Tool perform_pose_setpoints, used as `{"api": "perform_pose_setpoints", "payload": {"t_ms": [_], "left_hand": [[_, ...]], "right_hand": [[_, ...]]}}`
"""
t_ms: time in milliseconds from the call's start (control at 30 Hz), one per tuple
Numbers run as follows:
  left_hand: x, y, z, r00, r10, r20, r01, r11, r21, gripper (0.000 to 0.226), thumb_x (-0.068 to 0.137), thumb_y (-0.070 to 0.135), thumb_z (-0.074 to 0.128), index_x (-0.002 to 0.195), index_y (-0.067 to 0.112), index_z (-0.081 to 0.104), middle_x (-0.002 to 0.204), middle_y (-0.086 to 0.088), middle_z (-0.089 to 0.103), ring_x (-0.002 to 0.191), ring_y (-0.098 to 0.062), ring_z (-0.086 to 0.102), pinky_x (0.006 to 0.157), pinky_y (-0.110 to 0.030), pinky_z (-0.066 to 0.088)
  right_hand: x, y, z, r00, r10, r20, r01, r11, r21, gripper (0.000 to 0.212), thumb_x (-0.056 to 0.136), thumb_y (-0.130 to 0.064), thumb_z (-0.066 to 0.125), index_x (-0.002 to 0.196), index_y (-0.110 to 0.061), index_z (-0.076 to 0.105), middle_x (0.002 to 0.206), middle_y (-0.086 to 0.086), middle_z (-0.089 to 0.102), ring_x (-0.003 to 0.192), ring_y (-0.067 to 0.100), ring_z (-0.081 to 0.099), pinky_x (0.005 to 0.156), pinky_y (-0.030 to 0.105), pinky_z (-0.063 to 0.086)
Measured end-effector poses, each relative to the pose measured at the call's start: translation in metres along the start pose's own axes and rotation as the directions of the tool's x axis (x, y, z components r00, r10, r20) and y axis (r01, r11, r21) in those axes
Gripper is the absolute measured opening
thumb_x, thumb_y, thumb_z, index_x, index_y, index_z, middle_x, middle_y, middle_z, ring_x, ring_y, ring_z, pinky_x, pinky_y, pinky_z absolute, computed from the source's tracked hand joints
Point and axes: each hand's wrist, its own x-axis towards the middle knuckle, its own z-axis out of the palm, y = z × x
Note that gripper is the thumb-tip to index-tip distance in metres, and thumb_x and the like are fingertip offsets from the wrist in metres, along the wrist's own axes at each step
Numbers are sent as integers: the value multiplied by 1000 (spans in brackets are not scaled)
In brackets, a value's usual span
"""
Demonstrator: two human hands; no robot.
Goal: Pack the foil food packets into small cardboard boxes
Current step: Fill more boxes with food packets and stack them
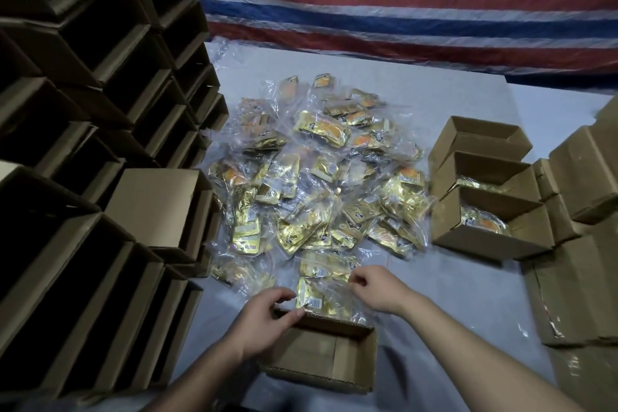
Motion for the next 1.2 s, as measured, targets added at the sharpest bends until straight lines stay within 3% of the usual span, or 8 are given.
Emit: {"api": "perform_pose_setpoints", "payload": {"t_ms": [167, 367, 467, 667, 800, 867, 1033, 1200], "left_hand": [[5, 0, -2, 995, 29, 95, -35, 997, 70, 29, 82, 45, 73, 106, 30, 71, 105, 18, 68, 100, 8, 61, 91, -19, 50], [7, 2, -2, 993, 62, 105, -73, 992, 100, 21, 84, 39, 72, 97, 23, 77, 84, 24, 67, 87, 10, 62, 78, -9, 47], [7, 2, -1, 993, 71, 90, -82, 989, 120, 25, 83, 44, 71, 97, 24, 77, 80, 26, 64, 87, 10, 61, 76, -7, 45], [6, -3, 0, 993, 74, 87, -84, 989, 119, 44, 75, 63, 63, 100, 29, 74, 88, 20, 72, 86, 7, 63, 84, -19, 49], [7, -4, 1, 994, 67, 89, -79, 986, 147, 39, 73, 69, 59, 101, 43, 67, 82, 31, 66, 88, 7, 63, 90, -25, 49], [8, -3, 1, 993, 70, 92, -83, 984, 156, 34, 73, 70, 57, 99, 49, 63, 81, 34, 65, 89, 7, 62, 92, -25, 48], [9, -5, 1, 994, 74, 77, -84, 987, 135, 41, 73, 69, 59, 99, 39, 71, 86, 26, 68, 91, 5, 62, 94, -28, 47], [8, -2, 2, 995, 66, 79, -74, 991, 111, 35, 73, 66, 60, 101, 45, 64, 80, 36, 64, 87, 8, 62, 80, -13, 46]], "right_hand": [[24, -14, 14, 972, -129, 196, 143, 988, -57, 14, 94, -21, 61, 105, -24, 69, 97, -10, 62, 92, 12, 59, 74, 21, 43], [47, -22, 38, 911, -201, 359, 342, 855, -390, 49, 90, -30, 61, 136, -17, 49, 134, 6, 53, 122, 28, 53, 99, 42, 47], [59, -18, 46, 940, -146, 310, 301, 782, -545, 75, 86, -43, 67, 147, -17, 33, 144, 9, 40, 125, 32, 48, 100, 46, 47], [66, -18, 67, 984, -145, 105, 179, 783, -596, 83, 78, -55, 72, 140, -19, 30, 135, 7, 38, 119, 29, 49, 85, 44, 52], [74, -14, 58, 988, -151, 25, 130, 745, -654, 97, 74, -69, 69, 143, -15, 27, 141, 8, 37, 126, 29, 45, 96, 47, 47], [79, -14, 54, 991, -135, 16, 109, 718, -687, 110, 71, -73, 68, 150, -14, 18, 148, 10, 33, 133, 31, 39, 103, 50, 43], [87, -17, 58, 994, -47, 96, 102, 691, -715, 126, 76, -74, 64, 157, -13, -11, 166, 13, -10, 151, 41, 5, 116, 64, 20], [91, -21, 63, 992, -5, 128, 91, 736, -671, 128, 75, -73, 66, 156, -16, -15, 165, 11, -17, 150, 46, 1, 115, 67, 17]]}}
